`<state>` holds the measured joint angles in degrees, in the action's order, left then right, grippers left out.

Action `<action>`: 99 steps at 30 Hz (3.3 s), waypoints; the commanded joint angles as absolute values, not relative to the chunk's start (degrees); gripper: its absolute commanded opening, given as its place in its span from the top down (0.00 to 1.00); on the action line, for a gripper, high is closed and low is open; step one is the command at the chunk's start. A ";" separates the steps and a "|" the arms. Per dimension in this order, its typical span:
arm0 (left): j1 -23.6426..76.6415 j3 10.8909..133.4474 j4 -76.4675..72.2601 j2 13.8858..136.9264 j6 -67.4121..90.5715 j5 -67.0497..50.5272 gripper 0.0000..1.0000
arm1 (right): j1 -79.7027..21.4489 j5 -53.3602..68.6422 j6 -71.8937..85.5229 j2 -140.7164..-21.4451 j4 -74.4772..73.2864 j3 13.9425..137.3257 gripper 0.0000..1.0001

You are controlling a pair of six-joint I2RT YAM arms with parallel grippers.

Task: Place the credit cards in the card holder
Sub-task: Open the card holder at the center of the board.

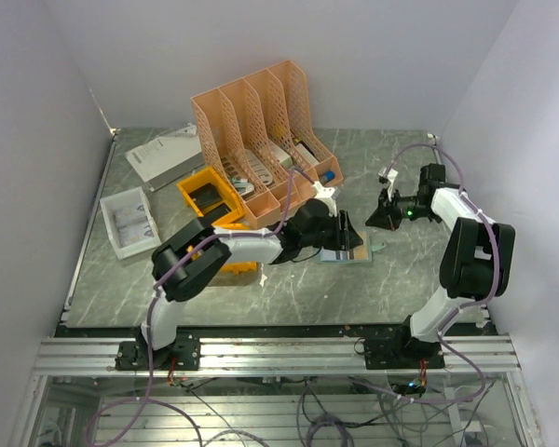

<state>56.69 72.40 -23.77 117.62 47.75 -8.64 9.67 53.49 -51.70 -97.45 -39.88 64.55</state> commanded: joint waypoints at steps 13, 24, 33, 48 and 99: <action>56.80 58.64 -23.10 102.75 45.20 2.72 0.37 | 2.42 45.77 -53.65 -108.08 -45.96 68.34 1.00; 56.19 62.32 -17.19 108.36 47.28 2.31 0.32 | 0.30 36.76 -49.67 -111.79 -43.73 68.81 1.00; 55.42 66.08 -13.84 112.48 46.97 1.90 0.32 | 0.01 35.97 -49.36 -112.32 -43.73 68.94 1.00; 55.37 71.00 -6.53 115.59 46.04 2.87 0.31 | -0.11 36.19 -49.69 -112.31 -44.04 69.11 1.00; 56.07 72.59 -14.09 114.03 46.24 -3.81 0.50 | -0.39 36.05 -49.78 -112.24 -44.38 69.29 1.00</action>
<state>55.77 72.49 -10.31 115.39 46.28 -3.20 -0.10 40.21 -48.62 -110.19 -45.80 69.32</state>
